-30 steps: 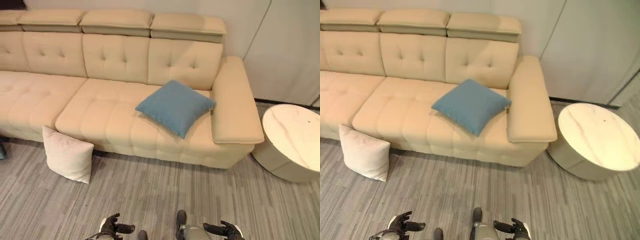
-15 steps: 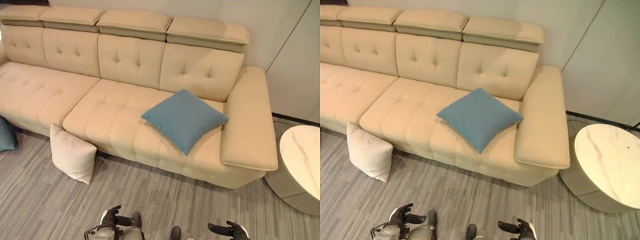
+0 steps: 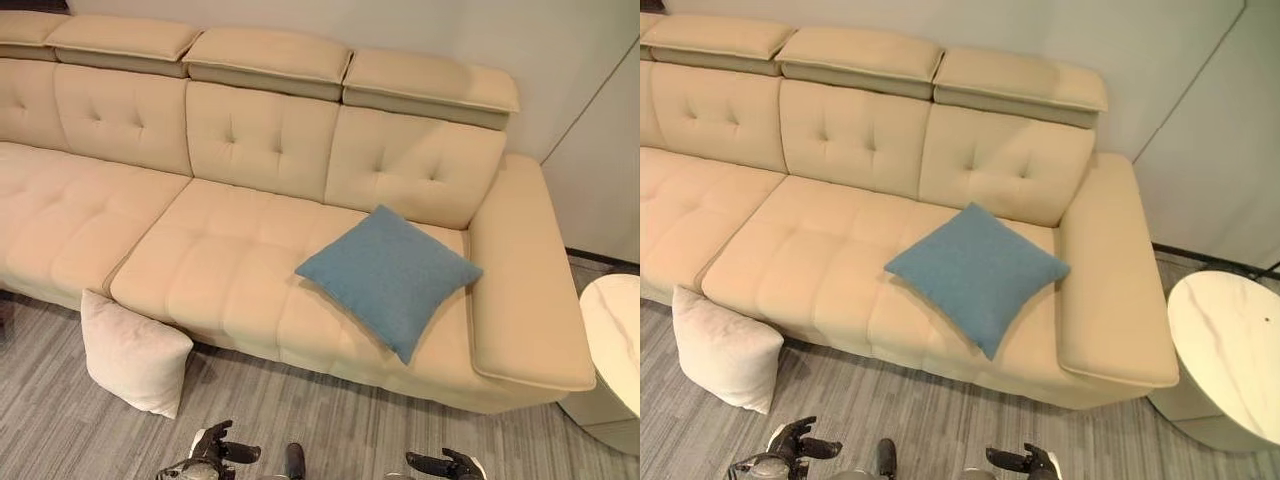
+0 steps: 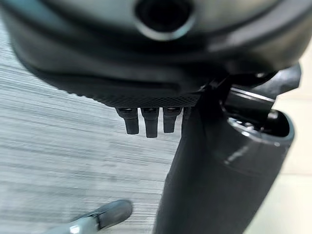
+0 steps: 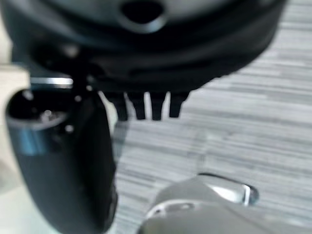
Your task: Pick up all the scattered cushions and arrange them neatly on the sofa.
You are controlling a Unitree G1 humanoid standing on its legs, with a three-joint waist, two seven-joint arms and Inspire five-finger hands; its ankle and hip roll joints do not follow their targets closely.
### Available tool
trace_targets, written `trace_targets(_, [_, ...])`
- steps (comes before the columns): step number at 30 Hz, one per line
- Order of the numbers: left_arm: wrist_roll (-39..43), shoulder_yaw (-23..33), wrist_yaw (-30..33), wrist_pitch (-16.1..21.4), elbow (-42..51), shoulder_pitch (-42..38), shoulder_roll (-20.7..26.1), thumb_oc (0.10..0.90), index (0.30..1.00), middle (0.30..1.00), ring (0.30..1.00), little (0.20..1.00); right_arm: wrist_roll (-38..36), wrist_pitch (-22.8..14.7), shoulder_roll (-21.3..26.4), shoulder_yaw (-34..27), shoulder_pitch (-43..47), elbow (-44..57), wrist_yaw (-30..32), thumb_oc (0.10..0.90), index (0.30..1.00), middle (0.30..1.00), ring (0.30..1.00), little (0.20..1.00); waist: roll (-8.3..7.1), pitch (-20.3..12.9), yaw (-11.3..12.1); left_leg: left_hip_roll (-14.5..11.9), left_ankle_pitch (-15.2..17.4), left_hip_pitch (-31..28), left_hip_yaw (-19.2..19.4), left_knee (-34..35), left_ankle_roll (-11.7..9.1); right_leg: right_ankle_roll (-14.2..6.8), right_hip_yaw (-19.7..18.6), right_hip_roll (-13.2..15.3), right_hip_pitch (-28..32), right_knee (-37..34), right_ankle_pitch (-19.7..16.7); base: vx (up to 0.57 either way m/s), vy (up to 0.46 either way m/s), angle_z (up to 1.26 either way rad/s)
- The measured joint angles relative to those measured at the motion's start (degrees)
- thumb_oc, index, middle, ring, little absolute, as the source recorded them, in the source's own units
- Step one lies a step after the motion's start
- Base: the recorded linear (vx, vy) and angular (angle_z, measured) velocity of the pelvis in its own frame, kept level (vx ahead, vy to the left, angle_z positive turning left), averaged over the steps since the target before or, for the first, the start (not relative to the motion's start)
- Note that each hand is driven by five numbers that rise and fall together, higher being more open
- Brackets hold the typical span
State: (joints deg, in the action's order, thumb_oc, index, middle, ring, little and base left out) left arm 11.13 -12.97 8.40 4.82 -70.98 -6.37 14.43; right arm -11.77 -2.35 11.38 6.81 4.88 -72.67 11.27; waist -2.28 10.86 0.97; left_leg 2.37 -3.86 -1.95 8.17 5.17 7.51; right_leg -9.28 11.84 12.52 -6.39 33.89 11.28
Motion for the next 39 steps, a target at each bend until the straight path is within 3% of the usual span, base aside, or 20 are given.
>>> trace_targets(1, [0.00, 0.04, 0.01, -0.20, -0.48, 0.34, -0.09, 0.800, 0.900, 0.900, 0.900, 0.900, 0.12, -0.09, 0.01, 0.03, 0.71, 0.89, -0.01, 0.800, 0.900, 0.900, 0.900, 0.900, 0.55, 0.89, -0.14, -0.43, 0.73, -1.42, 0.85, 0.01, 0.28, 0.69, 2.77, 0.81, -1.40, 1.78, 0.42, 0.21, -0.004, -0.42])
trace_targets(3, [0.00, 0.26, -0.04, -0.21, -0.47, 1.41, -0.39, 0.800, 0.900, 0.900, 0.900, 0.900, 0.23, -0.13, 0.02, 0.33, 0.72, 1.74, 0.00, 0.800, 0.900, 0.900, 0.900, 0.900, 0.97, 0.93, -0.52, -1.27, 1.78, -2.93, 2.12, 0.20, -1.15, 0.76, 5.50, 0.64, -2.26, -7.24, -0.06, 0.26, -0.038, -0.38])
trace_targets(4, [0.00, 0.54, -0.03, -0.17, -0.51, 1.41, -0.71, 0.800, 0.900, 0.900, 0.900, 0.900, 0.24, -0.03, 0.02, 0.72, 0.71, 1.83, -0.02, 0.800, 0.900, 0.900, 0.900, 0.900, 0.66, 1.02, -0.55, -1.75, 2.64, -3.30, 2.38, 0.28, -2.10, 2.19, 6.68, -0.24, -4.32, -16.38, -2.48, 0.31, -0.058, -0.20])
trace_targets(6, [-0.12, 0.52, -0.26, -0.16, -0.70, 1.69, -0.89, 0.800, 0.900, 0.900, 0.900, 0.900, 0.23, 0.27, -0.03, 0.71, 0.26, 1.70, -0.08, 0.800, 0.900, 0.900, 0.900, 0.900, 0.57, 1.03, -1.64, -2.67, 3.22, -3.65, 1.99, 0.29, -3.30, 1.25, 6.49, -2.67, -5.32, -23.52, -8.68, 0.25, -0.078, 0.11])
trace_targets(7, [-0.31, 0.53, -0.34, -0.21, -1.06, 2.23, -0.91, 0.800, 0.900, 0.900, 0.900, 0.900, 0.22, 0.24, -0.05, 0.67, -0.62, 1.68, -0.09, 0.800, 0.900, 0.900, 0.900, 0.900, -0.39, 1.05, -2.20, -2.71, 3.69, -5.05, 0.92, 0.03, -4.81, 3.23, 6.18, -3.44, -3.58, -27.08, -15.16, 0.33, -0.118, 0.28])
trace_targets(8, [-0.54, 0.41, -0.34, -0.15, -0.81, 2.53, -1.81, 0.800, 0.900, 0.900, 0.900, 0.900, 0.20, 0.27, 0.67, 0.63, -1.65, 1.56, -0.02, 0.800, 0.900, 0.900, 0.900, 0.900, 0.47, 0.91, -2.14, -4.34, 4.38, -6.12, 0.52, -0.38, -5.74, 6.21, 5.88, -5.49, -1.00, -29.55, -16.33, 0.34, -0.133, 0.27])
trace_targets(10, [-0.59, 0.22, -0.53, -0.20, -0.88, 2.63, -2.11, 0.800, 0.900, 0.900, 0.900, 0.900, 0.20, 0.24, 0.85, 0.52, -2.29, 1.58, 0.08, 0.800, 0.900, 0.900, 0.900, 0.900, 0.96, 0.73, -2.25, -5.71, 5.44, -5.89, -0.43, -3.01, -7.63, 6.58, 3.90, -7.83, 1.72, -31.89, -16.14, 0.25, -0.149, 0.25])
trace_targets(12, [-0.74, 0.25, -0.67, -0.04, -0.37, 2.56, -2.16, 0.800, 0.900, 0.900, 0.900, 0.900, 0.02, 0.10, 1.25, -0.10, -3.16, 1.64, 0.15, 0.800, 0.900, 0.900, 0.900, 0.900, 0.35, 0.20, -1.98, -6.60, 5.39, -4.24, -1.77, -9.43, -9.29, 8.55, 5.30, -8.67, 5.39, -35.35, -16.22, 0.08, -0.149, 0.27])
trace_targets(13, [-0.69, 0.26, -0.62, 0.03, -0.42, 2.00, -2.27, 0.800, 0.900, 0.900, 0.900, 0.900, -0.22, -0.01, 1.54, -0.63, -2.50, 1.57, 0.23, 0.800, 0.900, 0.900, 0.900, 0.900, 0.19, 0.14, -1.64, -6.74, 5.88, -1.57, -2.53, -15.21, -11.18, 8.66, 5.36, -8.66, 6.13, -36.52, -16.07, 0.02, -0.123, 0.05])
trace_targets(14, [-0.41, 0.49, -0.67, 0.01, -0.34, 0.51, -2.21, 0.800, 0.900, 0.900, 0.900, 0.900, -0.37, -0.19, 1.62, -0.63, -1.69, 1.13, 0.34, 0.800, 0.900, 0.900, 0.900, 0.900, -0.66, 0.63, -1.65, -6.73, 6.24, 4.56, -2.95, -26.65, -12.53, 9.84, 5.27, -8.25, 6.55, -37.50, -16.41, 0.00, -0.068, -0.13])
trace_targets(15, [-0.44, 0.75, -0.50, 0.05, -0.37, 0.11, -1.98, 0.800, 0.900, 0.900, 0.900, 0.900, -0.46, -0.25, 1.70, -0.46, -0.70, 1.26, 0.32, 0.800, 0.900, 0.900, 0.900, 0.900, -0.86, 0.82, -1.17, -6.70, 5.13, 7.42, -3.20, -31.54, -14.25, 11.84, 4.91, -8.15, 7.18, -38.16, -16.89, 0.11, -0.037, -0.22])
trace_targets(16, [-0.46, 0.72, -0.39, 0.02, -0.42, -0.28, -2.03, 0.800, 0.900, 0.900, 0.900, 0.900, -0.65, -0.49, 1.79, -0.39, -0.18, 1.36, 0.37, 0.800, 0.900, 0.900, 0.900, 0.900, -0.67, 0.76, -1.53, -6.82, 5.37, 8.05, -3.96, -33.94, -14.78, 12.17, 5.06, -8.23, 7.68, -38.30, -17.02, 0.14, 0.020, -0.18])
trace_targets(17, [-0.41, 0.65, -0.41, 0.01, -0.39, -0.13, -2.36, 0.800, 0.900, 0.900, 0.900, 0.900, -0.82, -0.97, 2.00, 0.10, 0.23, 1.70, 0.39, 0.800, 0.900, 0.900, 0.900, 0.900, -0.63, 0.78, -2.03, -6.71, 6.17, 8.53, -5.22, -34.00, -14.84, 13.20, 4.33, -8.29, 8.54, -38.56, -15.54, 0.19, 0.034, -0.10])
trace_targets(20, [-0.19, 0.14, -0.40, 0.19, 0.59, -0.74, -2.92, 0.800, 0.900, 0.900, 0.900, 0.900, -0.84, -0.99, 2.22, 0.71, 0.82, 1.55, 0.32, 0.800, 0.900, 0.900, 0.900, 0.900, -0.42, 1.05, -1.69, -6.18, 6.49, 8.44, -5.44, -23.59, -13.76, 13.85, 3.50, -8.98, 9.32, -39.14, -15.25, 0.16, 0.079, -0.17])
trace_targets(23, [0.13, -0.29, -0.41, 0.04, 0.34, -0.66, -3.08, 0.800, 0.900, 0.900, 0.900, 0.900, -0.83, -1.05, 2.47, 0.68, 0.78, 1.62, 0.38, 0.800, 0.900, 0.900, 0.900, 0.900, -0.25, 1.48, -1.73, -6.53, 3.43, 6.70, -6.97, -7.51, -14.31, 12.71, 2.13, -10.06, 10.81, -39.18, -14.41, 0.13, 0.122, -0.27])
trace_targets(26, [0.10, -0.33, -0.37, 0.02, 0.48, -0.46, -3.24, 0.800, 0.900, 0.900, 0.900, 0.900, -0.82, -1.06, 3.69, 0.52, 0.15, 1.59, 0.46, 0.800, 0.900, 0.900, 0.900, 0.900, 1.26, 1.88, -2.06, -7.59, 0.51, 6.86, -8.75, -3.95, -14.14, 11.34, 1.17, -11.53, 11.82, -39.16, -13.58, 0.13, 0.170, -0.33])
trace_targets(27, [0.06, -0.36, -0.36, 0.03, 0.66, 0.40, -4.09, 0.800, 0.900, 0.900, 0.900, 0.900, -0.81, -1.09, 4.83, 0.16, -1.29, 1.51, 0.47, 0.800, 0.900, 0.900, 0.900, 0.900, 3.25, 0.99, -2.25, -8.30, -2.33, 5.97, -8.91, -3.74, -12.51, 10.25, 0.41, -12.67, 11.94, -39.17, -13.03, 0.10, 0.167, -0.34])
trace_targets(28, [0.09, -0.27, -0.41, 0.00, 0.70, 0.57, -4.01, 0.800, 0.900, 0.900, 0.900, 0.900, -0.80, -1.01, 4.61, -0.01, -1.51, 1.30, 0.65, 0.800, 0.900, 0.900, 0.900, 0.900, 2.89, 0.93, -2.30, -7.77, -3.91, 5.39, -8.64, -3.37, -11.96, 9.79, 0.01, -11.83, 12.32, -39.16, -12.68, 0.10, 0.173, -0.33])
trace_targets(32, [0.03, -0.30, -0.26, 0.04, 1.89, 1.67, -3.43, 0.800, 0.900, 0.900, 0.900, 0.900, -0.79, -0.86, 3.65, -0.60, -3.58, 1.31, 0.85, 0.800, 0.900, 0.900, 0.900, 0.900, 2.57, 0.57, -3.08, -3.93, -3.94, 2.29, -6.89, -0.13, -9.60, 5.63, -1.35, -7.83, 12.65, -37.86, -11.26, 0.05, 0.150, -0.13])
trace_targets(39, [0.09, 2.29, 1.42, 0.15, 4.20, 2.72, 0.48, 0.800, 0.900, 0.900, 0.900, 0.900, -0.81, -0.93, 2.24, -3.54, -2.37, 3.81, 1.23, 0.800, 0.900, 0.900, 0.900, 0.900, 2.67, 0.35, -3.04, -2.56, -2.65, 0.80, -4.59, -0.03, -8.22, 4.12, -2.88, -6.28, 13.80, -39.11, -11.72, 0.02, 0.086, -0.14])
